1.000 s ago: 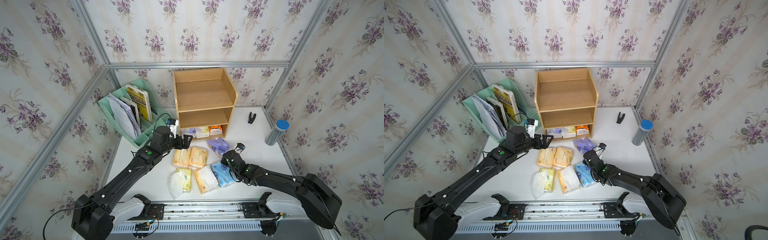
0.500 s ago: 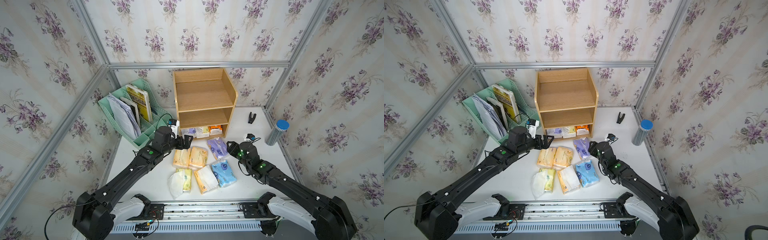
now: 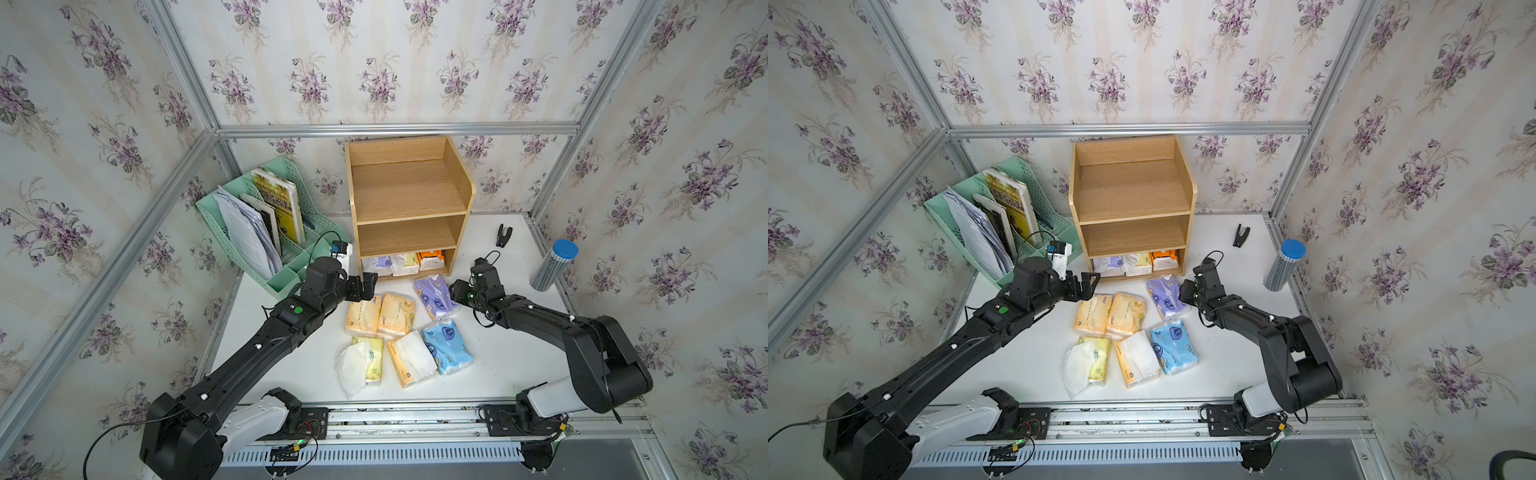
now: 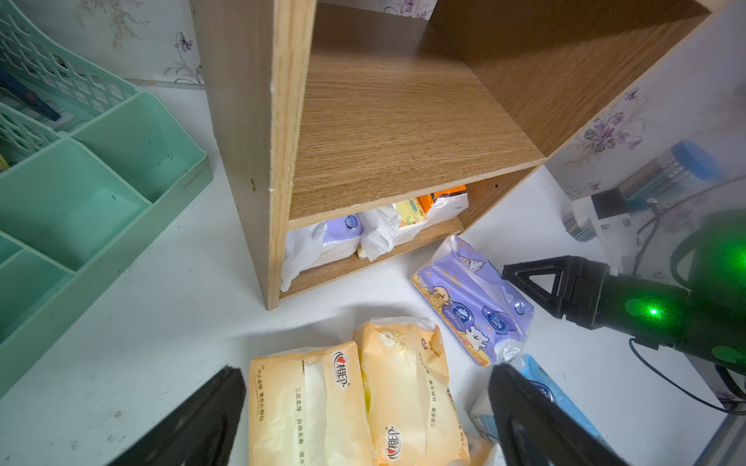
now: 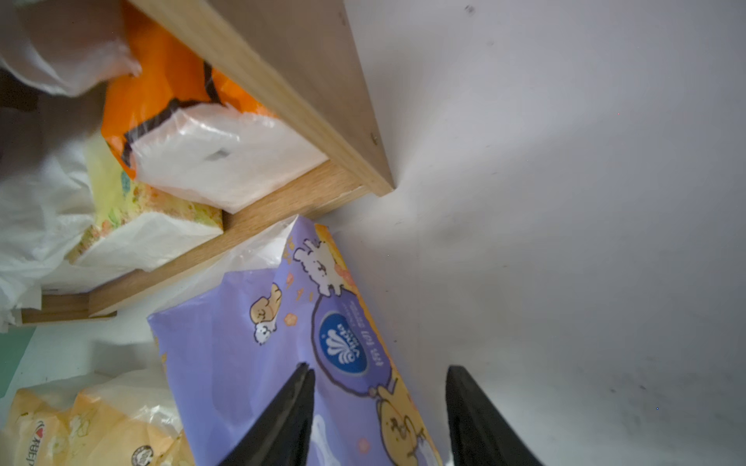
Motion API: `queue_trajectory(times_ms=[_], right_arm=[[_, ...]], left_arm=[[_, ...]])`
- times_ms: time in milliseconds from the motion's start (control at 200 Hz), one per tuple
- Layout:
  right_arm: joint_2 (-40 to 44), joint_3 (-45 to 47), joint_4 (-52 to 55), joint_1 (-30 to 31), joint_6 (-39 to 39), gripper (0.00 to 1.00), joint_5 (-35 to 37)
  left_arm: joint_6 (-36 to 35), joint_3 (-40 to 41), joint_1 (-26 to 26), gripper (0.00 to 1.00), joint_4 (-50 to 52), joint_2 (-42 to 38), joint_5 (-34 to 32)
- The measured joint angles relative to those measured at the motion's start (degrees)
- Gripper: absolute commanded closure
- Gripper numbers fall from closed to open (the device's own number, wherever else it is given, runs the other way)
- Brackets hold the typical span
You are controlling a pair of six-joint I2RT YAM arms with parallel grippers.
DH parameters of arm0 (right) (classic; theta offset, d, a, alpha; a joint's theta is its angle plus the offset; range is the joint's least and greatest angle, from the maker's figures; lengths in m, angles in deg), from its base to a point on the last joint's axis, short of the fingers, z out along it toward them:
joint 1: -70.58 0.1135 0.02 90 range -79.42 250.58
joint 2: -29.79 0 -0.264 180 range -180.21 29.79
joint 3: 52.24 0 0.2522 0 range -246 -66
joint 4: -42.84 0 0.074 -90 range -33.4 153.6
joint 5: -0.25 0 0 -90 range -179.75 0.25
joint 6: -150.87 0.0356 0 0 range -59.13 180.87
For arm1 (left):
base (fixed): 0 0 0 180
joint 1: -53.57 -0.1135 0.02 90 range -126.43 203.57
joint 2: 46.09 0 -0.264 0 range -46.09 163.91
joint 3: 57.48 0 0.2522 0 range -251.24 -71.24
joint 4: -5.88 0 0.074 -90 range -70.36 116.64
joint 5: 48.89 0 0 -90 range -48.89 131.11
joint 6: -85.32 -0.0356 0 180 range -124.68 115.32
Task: Remove the tissue boxes from the shelf
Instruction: Adjust the box of tissues at the center of the board.
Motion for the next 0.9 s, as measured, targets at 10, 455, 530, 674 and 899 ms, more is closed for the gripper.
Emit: queue_trajectory(times_ms=[10,455,530,674,899], right_arm=[[-0.35,0.02,-0.15,0.02,-0.13,0.46,-0.35],[3.80,11.93,-9.77,4.22,5.68,0.48,-9.64],[5.51,12.81,-10.21,6.58,7.08,0.49,-9.46],[8.31,13.62,-9.84,9.18,9.16,0.48,-7.54],[11.82,10.47,-4.42,8.90,8.68,0.45,-0.31]], left_arm=[[-0.07,-0.09,0.00,0.01,0.00,0.11,-0.11],[-3.10,-6.08,-0.15,0.01,0.11,5.38,-0.76],[-3.52,-7.06,-0.15,0.01,0.46,5.77,-0.76],[-4.61,-7.80,-0.22,0.01,1.18,5.64,-0.90],[-5.44,-6.75,-1.20,0.01,1.51,3.82,-1.18]])
